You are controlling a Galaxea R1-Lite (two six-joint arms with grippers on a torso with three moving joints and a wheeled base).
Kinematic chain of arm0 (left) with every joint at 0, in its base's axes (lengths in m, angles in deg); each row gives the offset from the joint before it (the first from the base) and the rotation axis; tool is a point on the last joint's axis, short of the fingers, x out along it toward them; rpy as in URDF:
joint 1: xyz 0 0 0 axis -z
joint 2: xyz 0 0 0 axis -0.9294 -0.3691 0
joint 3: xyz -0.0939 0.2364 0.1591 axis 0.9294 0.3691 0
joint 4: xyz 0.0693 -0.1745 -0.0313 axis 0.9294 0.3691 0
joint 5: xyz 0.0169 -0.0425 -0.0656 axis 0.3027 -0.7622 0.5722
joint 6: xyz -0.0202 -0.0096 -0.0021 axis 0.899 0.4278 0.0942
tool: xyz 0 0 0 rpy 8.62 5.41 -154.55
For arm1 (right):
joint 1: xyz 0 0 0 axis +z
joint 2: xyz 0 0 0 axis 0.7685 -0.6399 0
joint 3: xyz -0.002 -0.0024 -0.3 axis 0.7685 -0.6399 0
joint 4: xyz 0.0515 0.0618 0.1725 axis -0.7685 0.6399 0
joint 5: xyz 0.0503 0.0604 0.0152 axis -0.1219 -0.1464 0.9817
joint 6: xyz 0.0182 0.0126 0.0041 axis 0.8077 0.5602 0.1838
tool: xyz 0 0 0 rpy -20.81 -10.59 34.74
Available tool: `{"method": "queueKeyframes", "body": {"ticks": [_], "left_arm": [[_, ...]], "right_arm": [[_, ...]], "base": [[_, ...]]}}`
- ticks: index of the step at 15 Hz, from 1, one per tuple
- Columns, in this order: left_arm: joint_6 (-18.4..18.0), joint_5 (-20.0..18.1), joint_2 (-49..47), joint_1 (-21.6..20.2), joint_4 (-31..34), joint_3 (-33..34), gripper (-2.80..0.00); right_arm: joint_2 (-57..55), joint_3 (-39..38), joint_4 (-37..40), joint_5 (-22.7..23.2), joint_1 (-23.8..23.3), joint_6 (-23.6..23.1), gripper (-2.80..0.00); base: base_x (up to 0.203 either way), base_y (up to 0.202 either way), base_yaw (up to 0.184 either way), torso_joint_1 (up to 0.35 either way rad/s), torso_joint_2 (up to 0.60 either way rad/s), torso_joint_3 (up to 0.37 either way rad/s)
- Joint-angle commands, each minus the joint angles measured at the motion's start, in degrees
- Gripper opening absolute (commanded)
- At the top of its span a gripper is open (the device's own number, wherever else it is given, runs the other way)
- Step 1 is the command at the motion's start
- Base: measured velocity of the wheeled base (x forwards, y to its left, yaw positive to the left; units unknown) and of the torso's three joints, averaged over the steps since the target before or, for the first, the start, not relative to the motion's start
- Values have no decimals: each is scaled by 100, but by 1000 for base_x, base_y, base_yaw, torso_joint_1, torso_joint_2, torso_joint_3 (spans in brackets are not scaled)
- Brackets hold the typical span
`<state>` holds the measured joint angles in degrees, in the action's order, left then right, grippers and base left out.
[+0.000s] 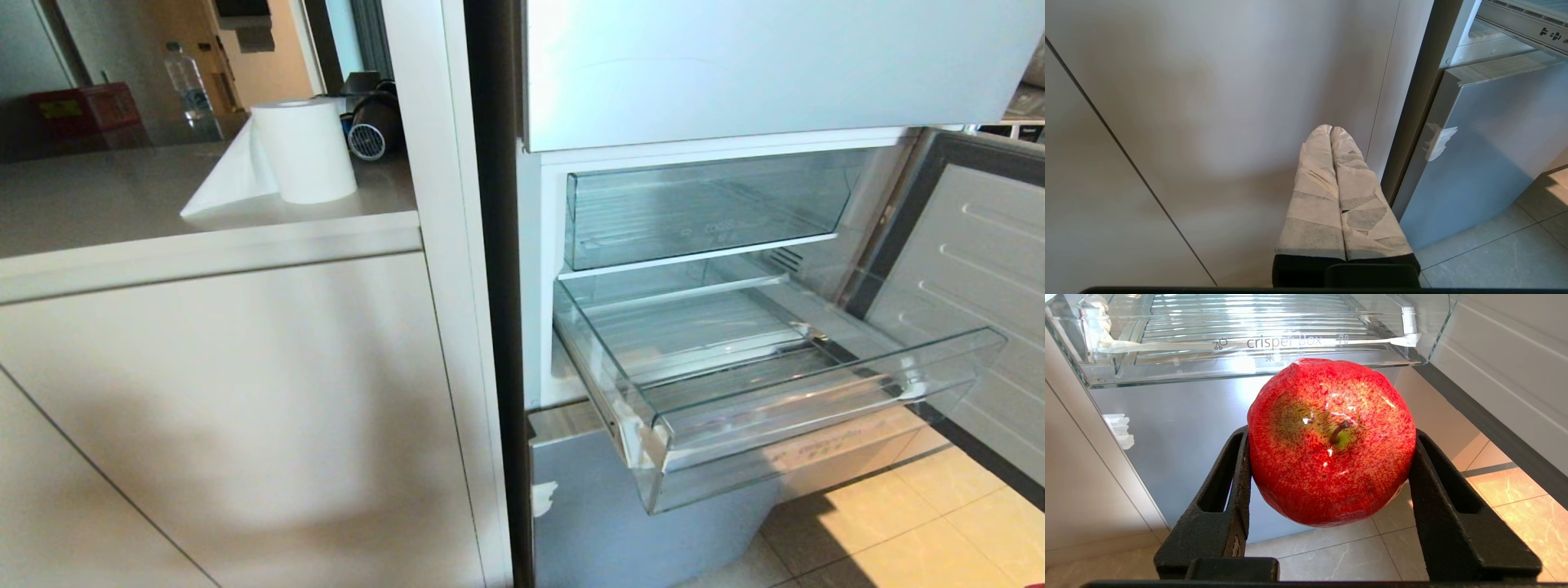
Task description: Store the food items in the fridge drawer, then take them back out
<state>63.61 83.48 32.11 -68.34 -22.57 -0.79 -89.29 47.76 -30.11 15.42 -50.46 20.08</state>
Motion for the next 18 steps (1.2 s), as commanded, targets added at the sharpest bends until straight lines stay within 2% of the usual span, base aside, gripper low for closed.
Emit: {"method": "queueKeyframes", "body": {"ticks": [1,5,18], "left_arm": [[1,1,1,0,-5,9,-280],[1,1,1,0,-5,9,-280],[1,1,1,0,-5,9,-280]], "right_arm": [[-11,-9,7,4,-2,-23,-280],[-11,0,7,13,-2,-40,-280],[-11,0,6,30,-1,-40,-280]], "base": [[0,0,0,0,0,0],[0,0,-17,0,-1,1],[1,8,-170,3,5,2]]}}
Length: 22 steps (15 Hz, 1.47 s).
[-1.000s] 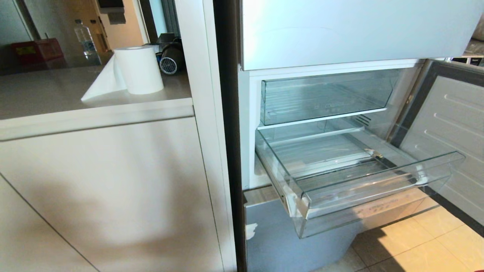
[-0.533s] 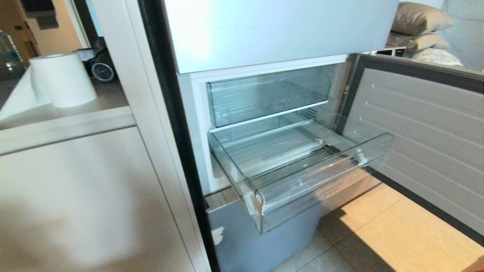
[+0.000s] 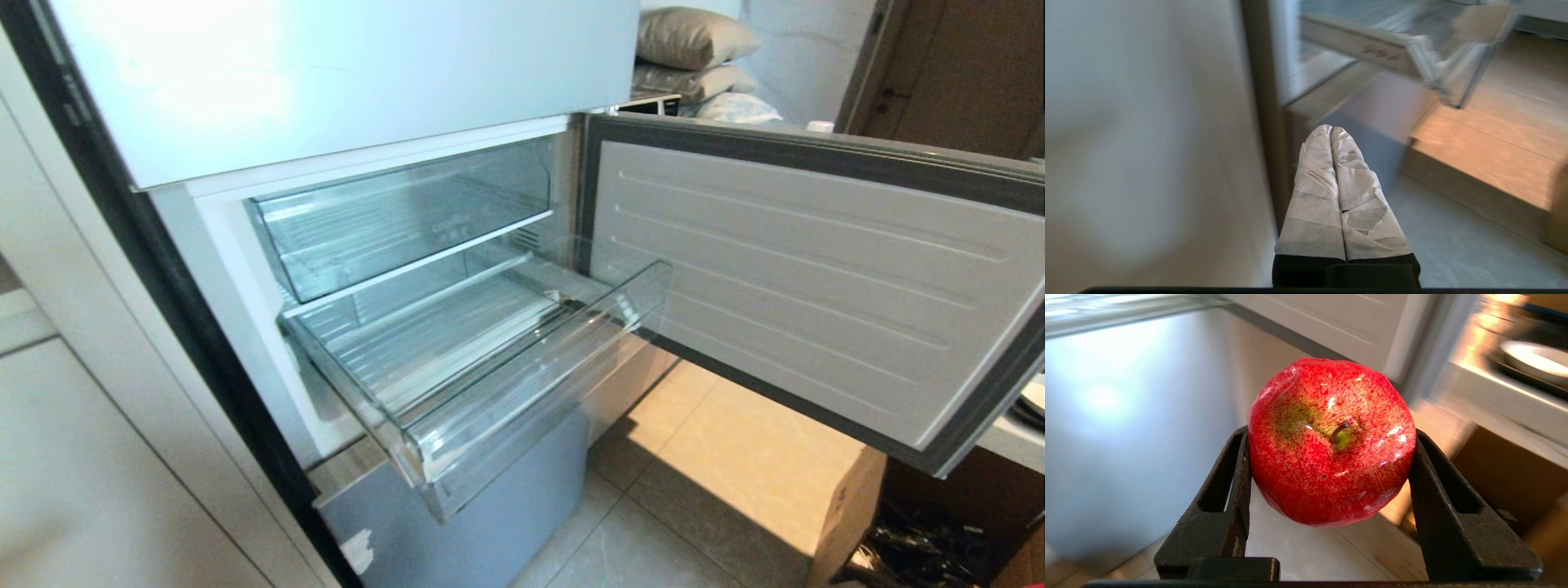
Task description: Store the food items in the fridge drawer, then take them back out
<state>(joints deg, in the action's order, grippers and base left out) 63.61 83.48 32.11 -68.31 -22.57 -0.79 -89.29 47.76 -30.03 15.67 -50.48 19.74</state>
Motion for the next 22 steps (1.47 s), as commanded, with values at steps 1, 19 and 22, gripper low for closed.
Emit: {"method": "queueKeyframes", "body": {"ticks": [1,19,22], "left_arm": [[1,1,1,-2,-5,9,-280],[1,1,1,-2,-5,9,-280],[1,1,1,-2,-5,9,-280]], "right_arm": [[-11,0,-10,0,0,42,-280],[-5758,1772,-2167,-283,-3350,1698,-280],[-6755,1853,-2954,-35,-3643,1749,-280]], "base": [[1,6,-135,2,7,2],[0,0,-5,0,0,0],[0,0,0,0,0,0]]}}
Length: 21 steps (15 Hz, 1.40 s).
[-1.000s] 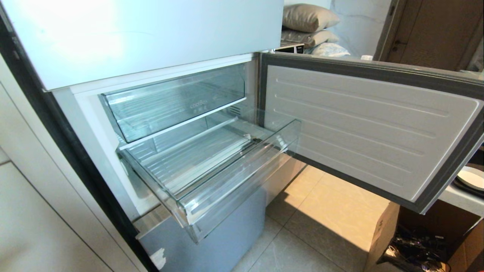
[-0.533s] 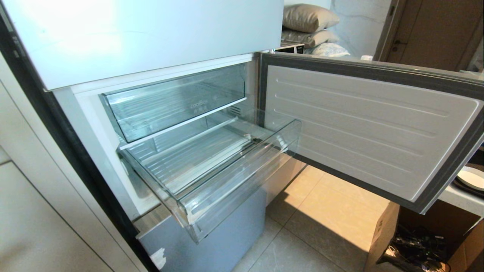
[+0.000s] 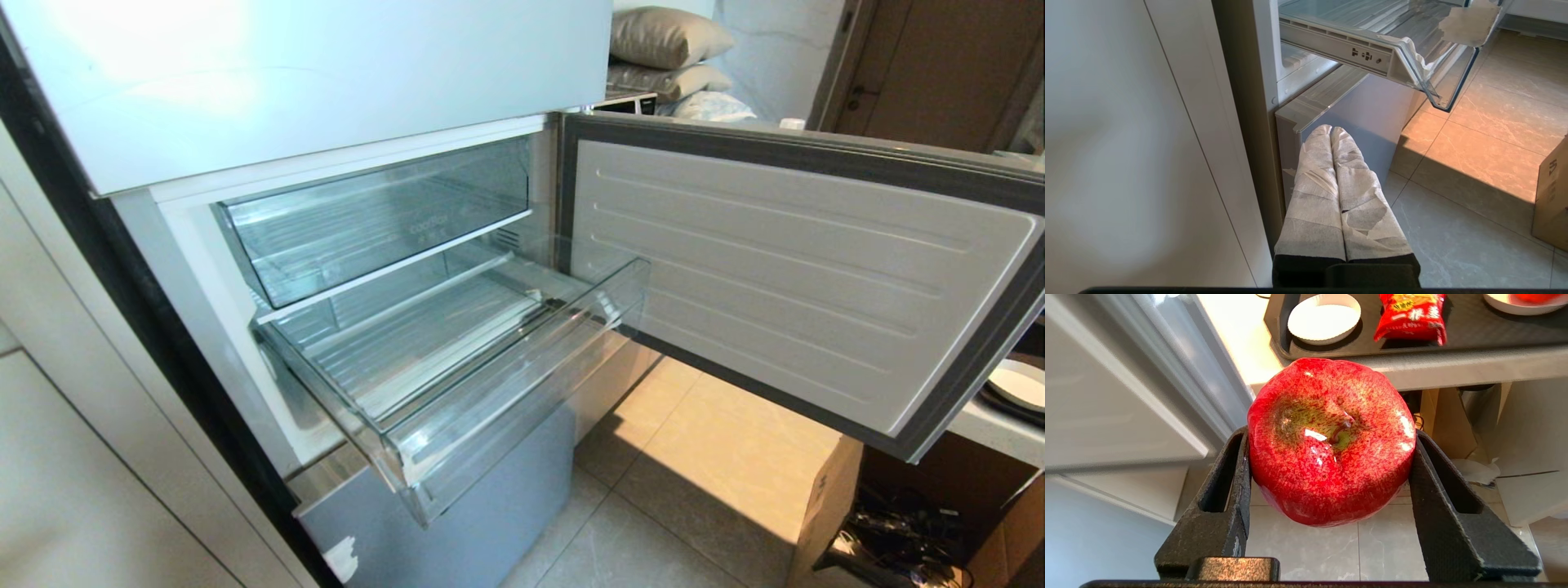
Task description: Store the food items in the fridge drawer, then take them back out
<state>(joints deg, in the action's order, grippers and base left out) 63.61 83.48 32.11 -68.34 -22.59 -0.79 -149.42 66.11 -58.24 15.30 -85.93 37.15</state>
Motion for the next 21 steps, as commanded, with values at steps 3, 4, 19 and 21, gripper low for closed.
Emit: {"method": "queueKeyframes", "body": {"ticks": [3,4,19,21], "left_arm": [[1,1,1,0,-2,9,-280],[1,1,1,0,-2,9,-280],[1,1,1,0,-2,9,-280],[1,1,1,0,-2,9,-280]], "right_arm": [[-1514,283,-657,53,-158,30,-280],[-1638,438,-680,58,-162,29,-280],[-4422,3252,-325,37,-324,-22,-280],[-4748,3587,-318,27,-409,-24,-280]], "base": [[0,0,0,0,0,0],[0,0,0,0,0,0],[0,0,0,0,0,0],[0,0,0,0,0,0]]}}
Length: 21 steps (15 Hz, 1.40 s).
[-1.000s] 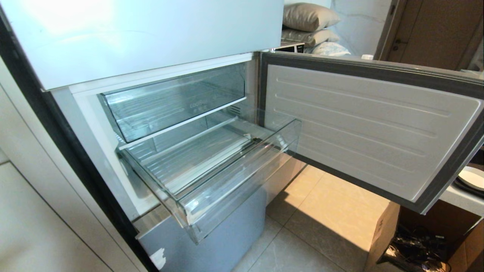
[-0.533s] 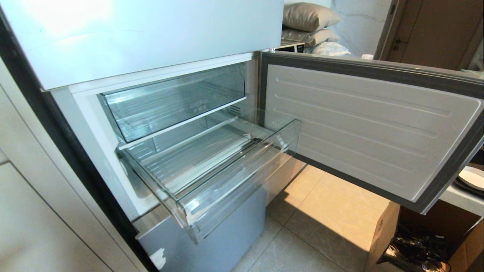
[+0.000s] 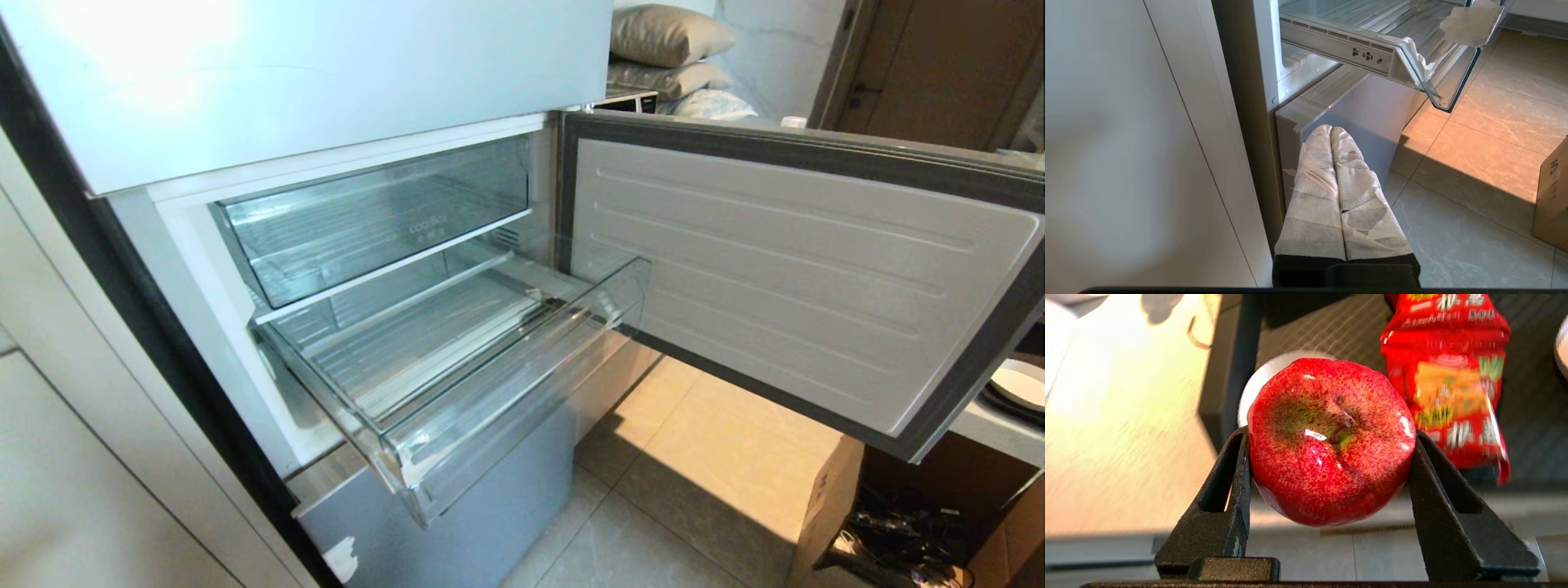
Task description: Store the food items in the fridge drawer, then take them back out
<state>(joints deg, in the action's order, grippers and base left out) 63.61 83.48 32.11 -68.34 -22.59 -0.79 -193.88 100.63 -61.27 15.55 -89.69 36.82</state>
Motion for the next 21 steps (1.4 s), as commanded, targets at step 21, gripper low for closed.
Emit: {"method": "queueKeyframes", "body": {"ticks": [21], "left_arm": [[1,1,1,0,-2,9,-280]], "right_arm": [[-1364,1366,-41,255,442,185,-280]], "base": [[0,0,0,0,0,0]]}}
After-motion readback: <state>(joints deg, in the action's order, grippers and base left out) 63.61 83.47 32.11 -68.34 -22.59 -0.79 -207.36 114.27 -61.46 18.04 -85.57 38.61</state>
